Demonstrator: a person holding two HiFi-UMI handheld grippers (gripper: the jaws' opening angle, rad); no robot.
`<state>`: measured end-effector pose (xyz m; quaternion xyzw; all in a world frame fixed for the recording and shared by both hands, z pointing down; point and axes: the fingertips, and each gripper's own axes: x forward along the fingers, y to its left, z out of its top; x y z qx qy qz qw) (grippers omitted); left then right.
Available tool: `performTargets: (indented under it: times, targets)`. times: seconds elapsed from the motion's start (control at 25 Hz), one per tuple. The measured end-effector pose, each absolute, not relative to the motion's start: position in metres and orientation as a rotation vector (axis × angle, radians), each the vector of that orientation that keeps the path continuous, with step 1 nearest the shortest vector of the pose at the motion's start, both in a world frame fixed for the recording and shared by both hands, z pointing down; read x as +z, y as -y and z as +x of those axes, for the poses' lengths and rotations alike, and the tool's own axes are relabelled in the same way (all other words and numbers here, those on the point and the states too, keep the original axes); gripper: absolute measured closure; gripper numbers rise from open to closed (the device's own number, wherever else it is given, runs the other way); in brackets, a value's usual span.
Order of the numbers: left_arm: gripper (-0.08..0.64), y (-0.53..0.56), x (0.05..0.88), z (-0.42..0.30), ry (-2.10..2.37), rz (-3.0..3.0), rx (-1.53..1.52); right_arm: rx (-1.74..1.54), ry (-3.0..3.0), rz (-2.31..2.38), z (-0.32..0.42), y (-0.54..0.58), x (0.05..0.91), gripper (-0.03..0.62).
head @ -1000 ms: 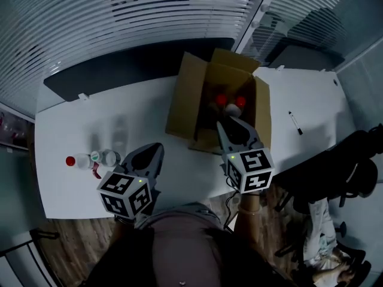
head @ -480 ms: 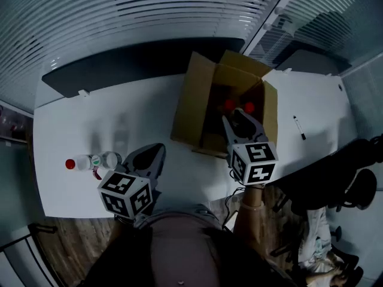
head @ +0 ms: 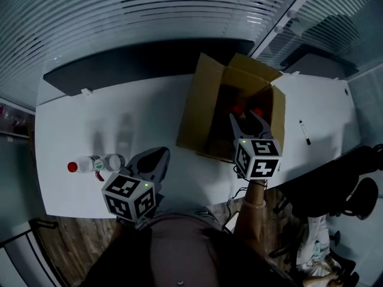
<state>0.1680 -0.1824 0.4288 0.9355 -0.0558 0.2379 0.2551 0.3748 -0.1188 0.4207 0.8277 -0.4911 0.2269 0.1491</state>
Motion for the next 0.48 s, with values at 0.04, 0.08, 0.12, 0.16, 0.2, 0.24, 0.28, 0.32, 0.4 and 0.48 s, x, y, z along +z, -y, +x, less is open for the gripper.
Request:
performTargets:
  times: [0.04, 0.08, 0.12, 0.16, 0.2, 0.24, 0.28, 0.32, 0.4, 0.48]
  targets:
    - [0.552, 0.183, 0.430, 0.168, 0.153, 2.537, 0.650, 0.661, 1.407, 2.379, 0.377, 0.120, 0.423, 0.427]
    - [0.552, 0.184, 0.432, 0.168, 0.155, 2.533, 0.654, 0.671, 1.402, 2.377, 0.379, 0.121, 0.425, 0.424]
    - [0.552, 0.184, 0.433, 0.168, 0.158, 2.529, 0.657, 0.684, 1.397, 2.376, 0.381, 0.122, 0.428, 0.423]
    - [0.552, 0.185, 0.435, 0.168, 0.160, 2.525, 0.661, 0.699, 1.393, 2.373, 0.382, 0.123, 0.431, 0.422]
    - [0.552, 0.185, 0.436, 0.168, 0.162, 2.521, 0.664, 0.715, 1.389, 2.371, 0.384, 0.124, 0.434, 0.422]
    - [0.552, 0.186, 0.437, 0.168, 0.163, 2.518, 0.667, 0.730, 1.386, 2.370, 0.385, 0.125, 0.436, 0.420]
    - [0.552, 0.186, 0.439, 0.168, 0.164, 2.515, 0.669, 0.745, 1.381, 2.369, 0.386, 0.126, 0.439, 0.419]
    - [0.552, 0.187, 0.439, 0.169, 0.166, 2.512, 0.671, 0.760, 1.377, 2.365, 0.388, 0.127, 0.441, 0.419]
    - [0.551, 0.189, 0.441, 0.170, 0.170, 2.507, 0.675, 0.795, 1.371, 2.350, 0.390, 0.129, 0.446, 0.419]
    - [0.552, 0.191, 0.443, 0.171, 0.175, 2.504, 0.677, 0.830, 1.369, 2.337, 0.391, 0.131, 0.452, 0.419]
